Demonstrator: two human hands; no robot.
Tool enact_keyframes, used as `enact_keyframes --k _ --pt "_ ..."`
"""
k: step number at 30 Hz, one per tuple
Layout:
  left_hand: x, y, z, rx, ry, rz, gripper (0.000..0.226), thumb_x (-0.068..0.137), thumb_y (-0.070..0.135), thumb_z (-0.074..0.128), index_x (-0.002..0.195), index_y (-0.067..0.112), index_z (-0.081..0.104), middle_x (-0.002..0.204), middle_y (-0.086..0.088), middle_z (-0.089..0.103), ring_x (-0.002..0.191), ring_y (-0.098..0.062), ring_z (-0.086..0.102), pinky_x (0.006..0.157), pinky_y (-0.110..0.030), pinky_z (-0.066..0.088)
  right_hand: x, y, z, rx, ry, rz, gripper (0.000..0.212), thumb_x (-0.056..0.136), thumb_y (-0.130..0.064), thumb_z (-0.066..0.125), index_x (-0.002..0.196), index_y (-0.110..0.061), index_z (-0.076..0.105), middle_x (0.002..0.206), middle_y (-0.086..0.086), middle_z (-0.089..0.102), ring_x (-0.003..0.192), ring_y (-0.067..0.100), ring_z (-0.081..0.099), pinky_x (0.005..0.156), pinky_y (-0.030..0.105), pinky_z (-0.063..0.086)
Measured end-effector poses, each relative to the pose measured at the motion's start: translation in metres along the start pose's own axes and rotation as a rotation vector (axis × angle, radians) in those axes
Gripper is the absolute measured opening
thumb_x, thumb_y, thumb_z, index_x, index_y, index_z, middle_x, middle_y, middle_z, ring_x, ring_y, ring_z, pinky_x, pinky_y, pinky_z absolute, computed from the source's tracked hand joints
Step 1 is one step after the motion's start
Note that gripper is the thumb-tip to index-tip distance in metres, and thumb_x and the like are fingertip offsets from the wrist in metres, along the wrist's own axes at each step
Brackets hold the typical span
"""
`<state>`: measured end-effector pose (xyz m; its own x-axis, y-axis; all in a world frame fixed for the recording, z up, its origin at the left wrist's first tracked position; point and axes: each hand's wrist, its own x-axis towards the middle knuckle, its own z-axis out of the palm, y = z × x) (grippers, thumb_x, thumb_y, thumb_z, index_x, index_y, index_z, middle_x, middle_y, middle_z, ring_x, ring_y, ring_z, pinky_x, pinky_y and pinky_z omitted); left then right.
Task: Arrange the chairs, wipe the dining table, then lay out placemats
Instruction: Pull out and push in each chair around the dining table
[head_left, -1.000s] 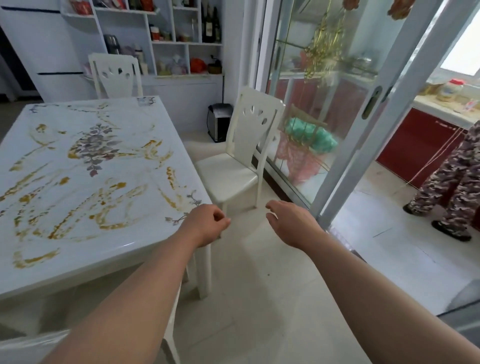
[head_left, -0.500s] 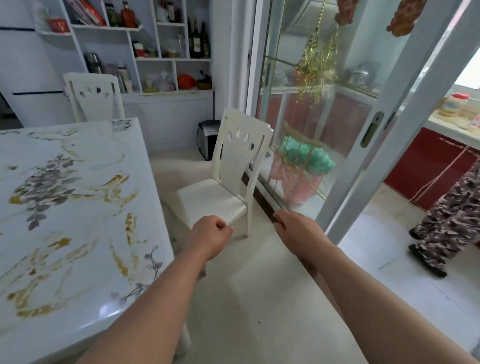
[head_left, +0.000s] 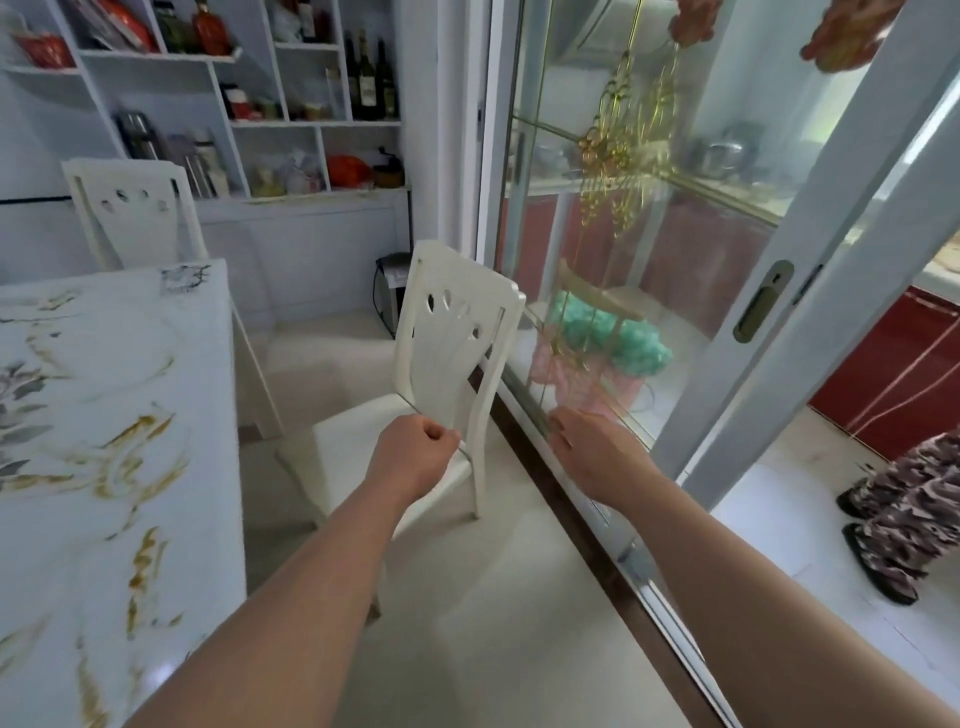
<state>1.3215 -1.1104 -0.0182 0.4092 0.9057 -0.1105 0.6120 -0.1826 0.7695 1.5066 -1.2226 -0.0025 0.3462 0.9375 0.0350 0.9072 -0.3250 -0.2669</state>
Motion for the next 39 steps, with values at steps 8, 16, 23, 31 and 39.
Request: enact_keyframes --k 8,16,23,31,39 --pt "0.093 0.046 0.056 -0.059 0.078 -0.089 0.034 0.087 0.029 0.056 0.077 -0.002 0.062 0.065 -0.008 0.057 0.069 -0.027 0.061 0.054 -0.027 0.038 0.11 0.075 -0.021 -0.093 -0.036 -0.089 0.025 0.099 -0.03 0.036 0.11 -0.018 0.055 0.111 0.004 0.06 0.096 0.028 0.058 0.079 0.037 0.048" --pt "0.181 0.093 0.109 -0.065 0.174 -0.172 0.027 0.087 0.032 0.057 0.075 0.008 0.065 0.073 -0.01 0.062 0.066 -0.02 0.053 0.055 -0.025 0.037 0.229 0.15 -0.033 -0.093 -0.07 -0.181 0.026 0.1 -0.029 0.032 0.104 -0.016 0.055 0.094 0.005 0.065 0.082 0.028 0.062 0.074 0.041 0.053" --pt "0.249 0.113 0.133 -0.048 0.223 -0.238 0.035 0.086 0.032 0.057 0.058 0.015 0.042 0.054 -0.001 0.039 0.053 -0.018 0.041 0.052 -0.029 0.03 0.316 0.173 -0.023 -0.119 -0.095 -0.283 0.023 0.1 -0.022 0.034 0.102 -0.015 0.056 0.093 0.004 0.062 0.082 0.024 0.061 0.073 0.041 0.053" --pt "0.356 0.121 0.149 -0.039 0.207 -0.296 0.05 0.092 0.034 0.053 0.116 -0.01 0.054 0.117 -0.024 0.059 0.107 -0.037 0.056 0.087 -0.04 0.043 0.432 0.17 -0.019 -0.086 -0.144 -0.279 0.044 0.084 0.01 0.034 0.116 -0.013 0.056 0.11 0.009 0.061 0.09 0.027 0.061 0.078 0.044 0.054" --pt "0.453 0.114 0.156 -0.065 0.126 -0.39 0.053 0.092 0.039 0.053 0.132 0.005 0.046 0.123 -0.009 0.058 0.102 -0.019 0.055 0.082 -0.025 0.039 0.539 0.168 0.006 -0.14 -0.19 -0.328 0.058 0.088 0.01 0.036 0.135 -0.024 0.046 0.125 0.004 0.057 0.104 0.025 0.06 0.083 0.039 0.053"
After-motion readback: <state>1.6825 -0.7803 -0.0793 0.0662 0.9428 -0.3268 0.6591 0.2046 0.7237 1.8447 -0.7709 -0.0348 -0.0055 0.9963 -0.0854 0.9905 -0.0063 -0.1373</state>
